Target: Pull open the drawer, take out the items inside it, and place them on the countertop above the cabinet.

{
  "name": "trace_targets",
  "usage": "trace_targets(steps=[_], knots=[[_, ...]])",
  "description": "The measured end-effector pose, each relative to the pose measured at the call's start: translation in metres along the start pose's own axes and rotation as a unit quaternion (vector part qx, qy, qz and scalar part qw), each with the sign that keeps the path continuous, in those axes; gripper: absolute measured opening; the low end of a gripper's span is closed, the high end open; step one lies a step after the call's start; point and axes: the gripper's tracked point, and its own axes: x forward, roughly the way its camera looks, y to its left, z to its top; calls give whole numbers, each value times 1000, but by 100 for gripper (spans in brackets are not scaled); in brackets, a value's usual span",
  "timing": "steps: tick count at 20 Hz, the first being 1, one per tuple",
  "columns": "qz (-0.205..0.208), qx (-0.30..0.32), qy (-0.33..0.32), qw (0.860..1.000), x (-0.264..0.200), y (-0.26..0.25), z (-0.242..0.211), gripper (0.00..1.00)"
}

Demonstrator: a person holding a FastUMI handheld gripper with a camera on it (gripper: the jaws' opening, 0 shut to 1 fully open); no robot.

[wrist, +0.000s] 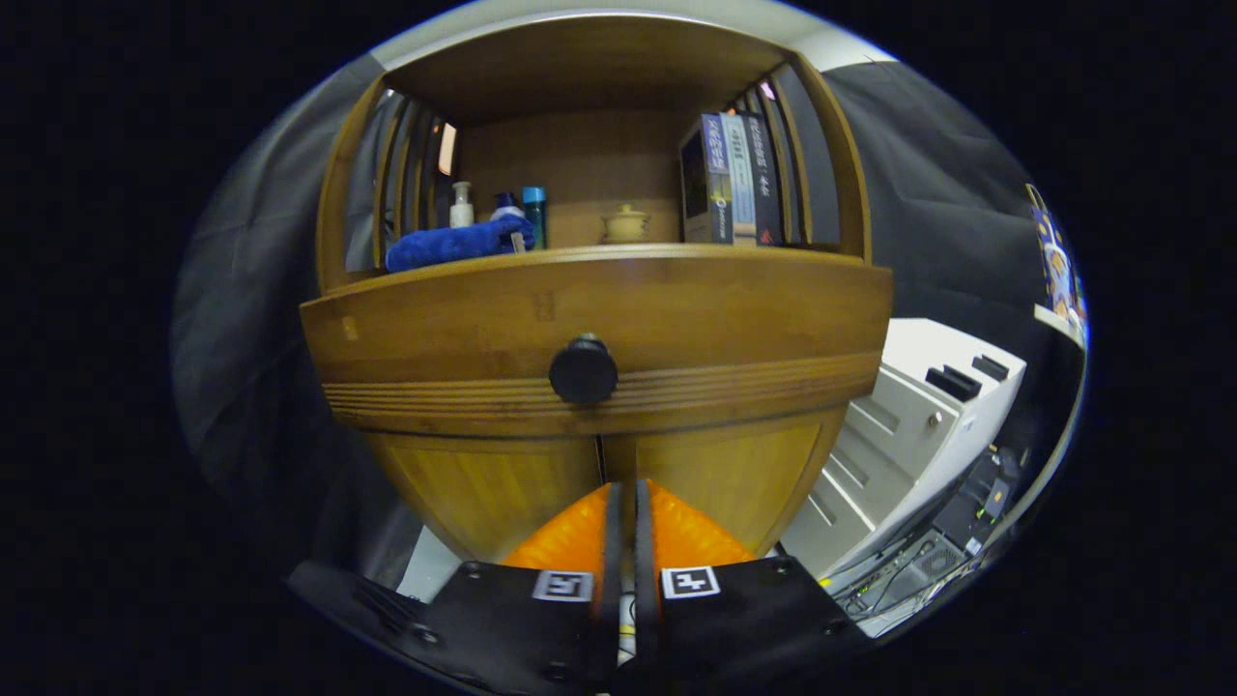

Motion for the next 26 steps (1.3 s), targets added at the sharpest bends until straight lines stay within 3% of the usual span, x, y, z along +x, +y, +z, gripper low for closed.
trace_targets(steps=[4,8,10,14,18,26], knots=[[11,-14,-30,999,34,16,39,75],[1,-10,-20,1000,70,21,49,83],[-18,-2,-24,1000,80,11,51,72],[-15,13,-13,1000,66,13,45,45],[-20,-16,-21,999,42,11,38,46],[-21,19,-15,999,-20,11,20,46]])
